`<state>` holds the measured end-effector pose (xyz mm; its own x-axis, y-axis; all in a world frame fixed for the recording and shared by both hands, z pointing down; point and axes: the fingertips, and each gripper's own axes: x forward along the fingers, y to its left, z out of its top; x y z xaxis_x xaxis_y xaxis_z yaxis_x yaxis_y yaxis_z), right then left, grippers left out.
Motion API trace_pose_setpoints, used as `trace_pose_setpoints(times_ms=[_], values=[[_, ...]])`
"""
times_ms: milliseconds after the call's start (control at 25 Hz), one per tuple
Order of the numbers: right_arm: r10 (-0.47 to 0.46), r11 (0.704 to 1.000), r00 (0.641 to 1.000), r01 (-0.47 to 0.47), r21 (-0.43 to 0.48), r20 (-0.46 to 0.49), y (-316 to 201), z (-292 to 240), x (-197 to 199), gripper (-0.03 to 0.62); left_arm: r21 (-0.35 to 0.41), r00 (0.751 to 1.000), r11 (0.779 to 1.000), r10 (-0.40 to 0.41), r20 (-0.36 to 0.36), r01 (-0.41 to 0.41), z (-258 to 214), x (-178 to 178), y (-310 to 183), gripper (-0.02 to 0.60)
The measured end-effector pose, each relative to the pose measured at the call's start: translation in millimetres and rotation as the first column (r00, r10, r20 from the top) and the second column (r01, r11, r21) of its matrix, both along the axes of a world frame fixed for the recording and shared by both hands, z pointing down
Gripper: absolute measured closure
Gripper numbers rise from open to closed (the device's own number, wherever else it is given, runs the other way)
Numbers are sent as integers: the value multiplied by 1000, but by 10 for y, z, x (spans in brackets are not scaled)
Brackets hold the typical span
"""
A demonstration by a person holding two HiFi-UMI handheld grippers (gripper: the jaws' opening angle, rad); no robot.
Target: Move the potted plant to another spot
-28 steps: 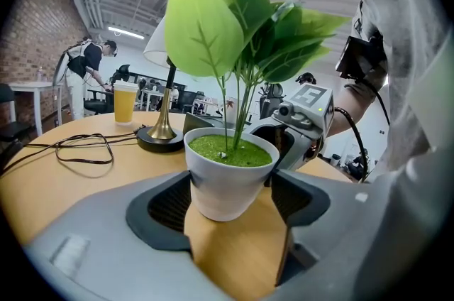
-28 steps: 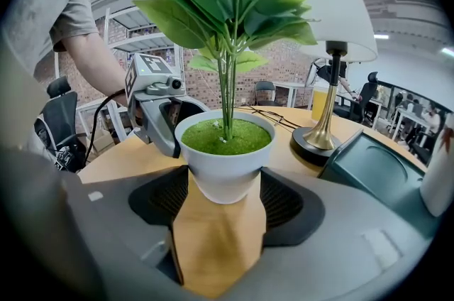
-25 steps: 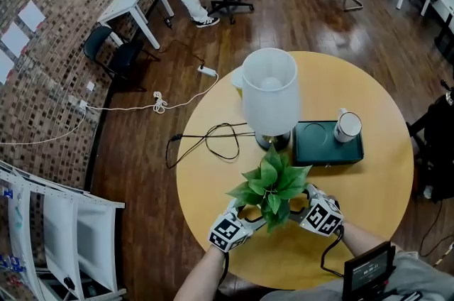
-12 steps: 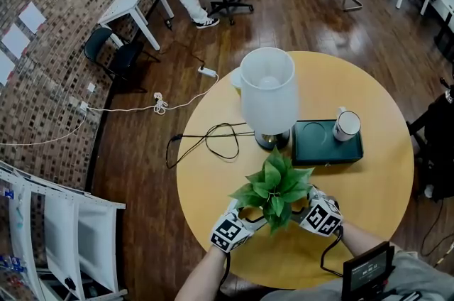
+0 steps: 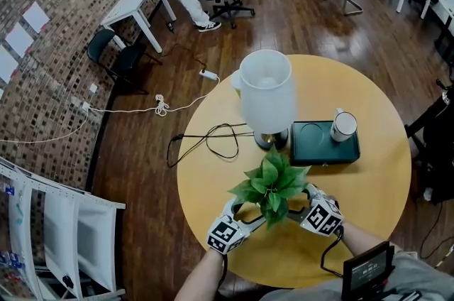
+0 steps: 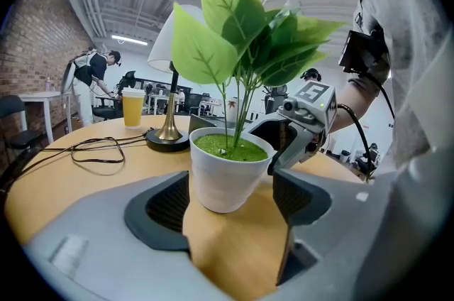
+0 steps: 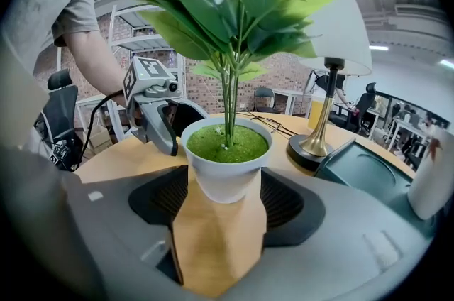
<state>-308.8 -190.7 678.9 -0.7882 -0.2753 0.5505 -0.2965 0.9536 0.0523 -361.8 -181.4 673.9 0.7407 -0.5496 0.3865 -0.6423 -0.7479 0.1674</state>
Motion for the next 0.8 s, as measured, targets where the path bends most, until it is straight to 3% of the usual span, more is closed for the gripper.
trace_pose_setpoints(times_ms=[360,480,600,680,800], values=[[16,999,1000,-17,36,17,183,-393,235,282,17,997,997,-77,-4,77,-306,-25,322,237],[28,998,999,-31,55,43,229,-557,388,322,36,993,992,-121,-12,121,-455,49,433,273],[44,996,996,-50,73,73,296,-835,498,404,67,986,984,-164,-17,165,-728,95,563,344],[70,993,992,-79,92,103,339,-1034,584,527,93,981,977,-191,-20,192,-902,143,651,439],[84,988,984,-103,116,159,384,-1275,733,585,138,970,960,-241,-33,243,-1111,285,730,570]])
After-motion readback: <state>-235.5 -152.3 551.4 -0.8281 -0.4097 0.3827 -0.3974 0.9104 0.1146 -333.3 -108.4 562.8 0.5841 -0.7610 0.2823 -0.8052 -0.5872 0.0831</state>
